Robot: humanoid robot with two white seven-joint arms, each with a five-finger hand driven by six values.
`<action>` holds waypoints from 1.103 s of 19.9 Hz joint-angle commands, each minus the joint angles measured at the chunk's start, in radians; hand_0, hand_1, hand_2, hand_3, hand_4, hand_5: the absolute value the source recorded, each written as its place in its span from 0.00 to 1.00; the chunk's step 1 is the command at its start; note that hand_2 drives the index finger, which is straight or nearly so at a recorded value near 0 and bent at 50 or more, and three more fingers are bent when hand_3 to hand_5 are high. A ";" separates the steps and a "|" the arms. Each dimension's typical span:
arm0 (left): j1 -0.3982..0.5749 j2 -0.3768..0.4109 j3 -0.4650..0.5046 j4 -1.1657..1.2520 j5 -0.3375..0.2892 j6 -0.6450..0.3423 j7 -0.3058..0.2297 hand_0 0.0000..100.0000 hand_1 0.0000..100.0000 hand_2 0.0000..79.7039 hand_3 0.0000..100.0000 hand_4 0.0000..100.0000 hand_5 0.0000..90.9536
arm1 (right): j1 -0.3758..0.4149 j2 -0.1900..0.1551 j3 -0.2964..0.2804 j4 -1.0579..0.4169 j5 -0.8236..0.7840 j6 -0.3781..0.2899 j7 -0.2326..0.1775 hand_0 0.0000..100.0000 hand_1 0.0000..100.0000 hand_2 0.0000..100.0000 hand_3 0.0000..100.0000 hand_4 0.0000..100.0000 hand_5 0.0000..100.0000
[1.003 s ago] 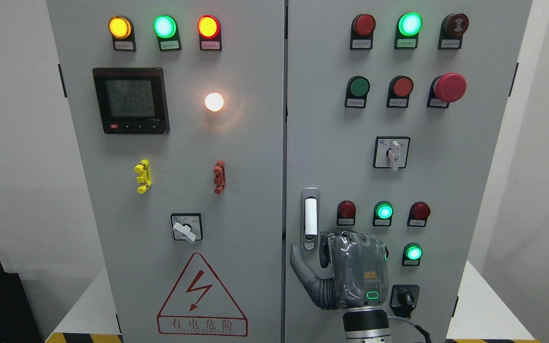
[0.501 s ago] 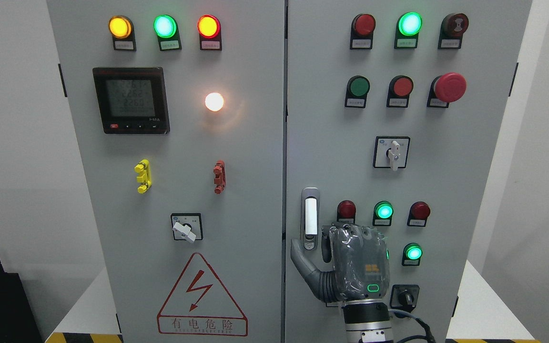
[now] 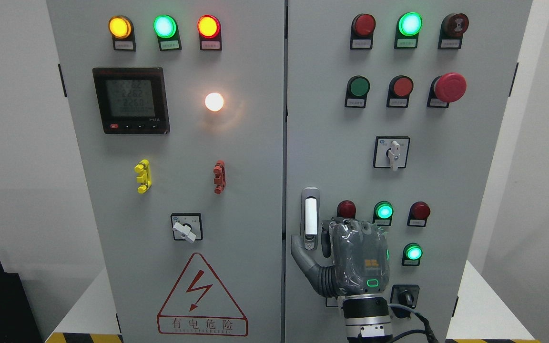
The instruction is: Release door handle
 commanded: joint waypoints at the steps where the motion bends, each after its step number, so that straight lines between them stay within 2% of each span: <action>1: 0.000 0.000 -0.012 -0.015 0.000 0.000 0.000 0.12 0.39 0.00 0.00 0.00 0.00 | -0.004 0.002 -0.001 0.009 0.001 -0.001 -0.004 0.35 0.39 1.00 1.00 1.00 0.97; 10: 0.000 0.000 -0.012 -0.015 0.000 0.000 0.000 0.12 0.39 0.00 0.00 0.00 0.00 | 0.004 0.002 -0.009 0.006 0.001 -0.001 -0.006 0.45 0.41 1.00 1.00 1.00 0.97; 22: 0.000 0.000 -0.012 -0.015 0.000 0.000 0.000 0.12 0.39 0.00 0.00 0.00 0.00 | 0.007 0.002 -0.018 0.003 0.002 -0.001 -0.010 0.50 0.40 1.00 1.00 1.00 0.97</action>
